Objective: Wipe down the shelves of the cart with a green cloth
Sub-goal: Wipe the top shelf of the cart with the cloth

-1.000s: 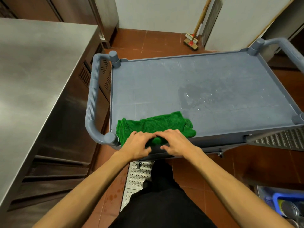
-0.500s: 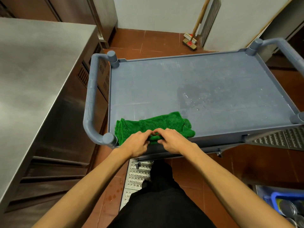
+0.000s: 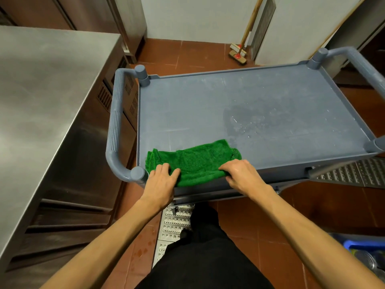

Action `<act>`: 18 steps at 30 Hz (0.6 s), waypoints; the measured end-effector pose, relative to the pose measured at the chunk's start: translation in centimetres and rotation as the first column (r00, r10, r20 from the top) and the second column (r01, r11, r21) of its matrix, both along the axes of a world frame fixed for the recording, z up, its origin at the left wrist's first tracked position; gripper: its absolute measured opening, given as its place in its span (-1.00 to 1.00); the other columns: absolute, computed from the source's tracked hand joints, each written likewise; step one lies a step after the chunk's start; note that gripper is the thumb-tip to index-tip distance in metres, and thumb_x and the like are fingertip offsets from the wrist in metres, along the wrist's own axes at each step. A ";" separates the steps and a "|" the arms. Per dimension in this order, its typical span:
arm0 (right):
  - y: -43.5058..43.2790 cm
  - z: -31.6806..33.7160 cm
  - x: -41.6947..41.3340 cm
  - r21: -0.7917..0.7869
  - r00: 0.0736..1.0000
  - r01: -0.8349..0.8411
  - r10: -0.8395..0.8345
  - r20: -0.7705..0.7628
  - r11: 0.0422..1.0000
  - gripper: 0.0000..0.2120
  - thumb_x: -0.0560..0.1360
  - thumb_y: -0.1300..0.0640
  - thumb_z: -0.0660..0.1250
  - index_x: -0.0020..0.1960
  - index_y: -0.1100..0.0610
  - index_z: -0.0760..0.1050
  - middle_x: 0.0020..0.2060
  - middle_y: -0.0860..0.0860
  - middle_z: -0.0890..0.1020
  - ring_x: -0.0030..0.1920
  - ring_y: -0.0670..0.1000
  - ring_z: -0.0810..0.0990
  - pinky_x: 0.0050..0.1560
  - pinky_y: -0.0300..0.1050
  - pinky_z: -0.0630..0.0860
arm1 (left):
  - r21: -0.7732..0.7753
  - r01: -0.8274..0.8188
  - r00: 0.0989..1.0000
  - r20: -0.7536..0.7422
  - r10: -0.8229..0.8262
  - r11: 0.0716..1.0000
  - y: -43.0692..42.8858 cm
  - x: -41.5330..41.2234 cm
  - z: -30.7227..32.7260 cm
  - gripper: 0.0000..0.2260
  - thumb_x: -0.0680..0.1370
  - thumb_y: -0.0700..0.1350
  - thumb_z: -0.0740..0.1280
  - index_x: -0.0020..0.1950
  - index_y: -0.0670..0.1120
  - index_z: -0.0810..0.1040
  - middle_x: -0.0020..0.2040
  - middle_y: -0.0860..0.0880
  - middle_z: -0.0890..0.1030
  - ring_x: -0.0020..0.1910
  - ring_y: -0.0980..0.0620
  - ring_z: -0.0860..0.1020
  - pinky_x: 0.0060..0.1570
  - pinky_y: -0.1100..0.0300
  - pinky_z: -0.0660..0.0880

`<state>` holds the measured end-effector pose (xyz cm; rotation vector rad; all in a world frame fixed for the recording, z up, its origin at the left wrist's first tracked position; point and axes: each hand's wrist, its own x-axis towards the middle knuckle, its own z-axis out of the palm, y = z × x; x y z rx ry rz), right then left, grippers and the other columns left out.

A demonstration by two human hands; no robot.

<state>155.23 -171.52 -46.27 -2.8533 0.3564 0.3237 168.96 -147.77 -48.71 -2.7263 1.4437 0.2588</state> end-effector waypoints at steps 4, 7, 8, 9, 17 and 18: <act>-0.9 1.2 0.4 0.019 0.993 0.104 -0.105 0.053 0.994 -0.63 0.53 0.18 0.22 0.31 0.02 0.52 0.17 0.06 0.63 0.20 0.16 0.54 0.10 0.03 0.48 | -0.068 -0.196 0.979 -0.071 0.191 0.978 0.3 0.7 1.6 -0.73 0.49 -0.25 0.31 0.18 -0.20 0.48 0.02 -0.24 0.47 -0.03 -0.26 0.47 -0.25 -0.04 0.41; -1.6 2.4 1.3 0.069 0.980 0.160 -0.167 0.110 0.985 -0.63 0.55 0.22 0.20 0.31 0.02 0.52 0.20 0.07 0.62 0.22 0.17 0.52 0.04 0.02 0.48 | -0.179 -0.237 0.967 -0.140 0.213 0.955 0.0 2.1 2.8 -0.80 0.53 -0.28 0.23 0.14 -0.23 0.49 -0.01 -0.26 0.49 -0.06 -0.30 0.50 -0.24 -0.10 0.47; -1.8 2.8 1.8 0.077 0.975 0.172 -0.181 0.128 0.982 -0.63 0.55 0.23 0.20 0.30 0.01 0.52 0.19 0.08 0.62 0.22 0.18 0.52 0.04 0.03 0.48 | -0.197 -0.229 0.969 -0.140 0.204 0.953 -0.2 2.5 3.1 -0.79 0.53 -0.28 0.22 0.15 -0.23 0.49 -0.01 -0.25 0.51 -0.07 -0.30 0.51 -0.22 -0.11 0.50; -2.0 3.3 2.2 0.084 0.970 0.183 -0.194 0.145 0.979 -0.64 0.55 0.23 0.21 0.30 0.01 0.53 0.18 0.09 0.62 0.21 0.19 0.52 0.05 0.03 0.48 | -0.210 -0.222 0.971 -0.131 0.197 0.952 -0.3 2.9 3.5 -0.76 0.52 -0.29 0.21 0.18 -0.21 0.49 0.00 -0.24 0.52 -0.06 -0.29 0.52 -0.21 -0.10 0.51; -4.3 5.9 5.1 0.065 0.956 0.169 -0.180 0.231 0.983 -0.76 0.57 0.23 0.25 0.21 0.12 0.56 0.05 0.14 0.64 0.11 0.23 0.53 0.03 0.08 0.48 | -0.250 -0.200 0.978 -0.115 0.176 0.947 -1.2 7.4 6.1 -0.66 0.56 -0.26 0.23 0.30 0.00 0.47 0.02 -0.11 0.50 -0.02 -0.21 0.54 -0.15 -0.06 0.55; -4.6 6.2 5.5 0.066 0.954 0.171 -0.182 0.238 0.983 -0.76 0.58 0.23 0.25 0.21 0.12 0.56 0.04 0.15 0.64 0.10 0.24 0.52 0.02 0.08 0.47 | -0.256 -0.186 0.981 -0.102 0.164 0.949 -1.4 8.0 6.5 -0.66 0.56 -0.26 0.24 0.29 0.00 0.47 0.02 -0.09 0.50 -0.03 -0.20 0.54 -0.17 -0.06 0.55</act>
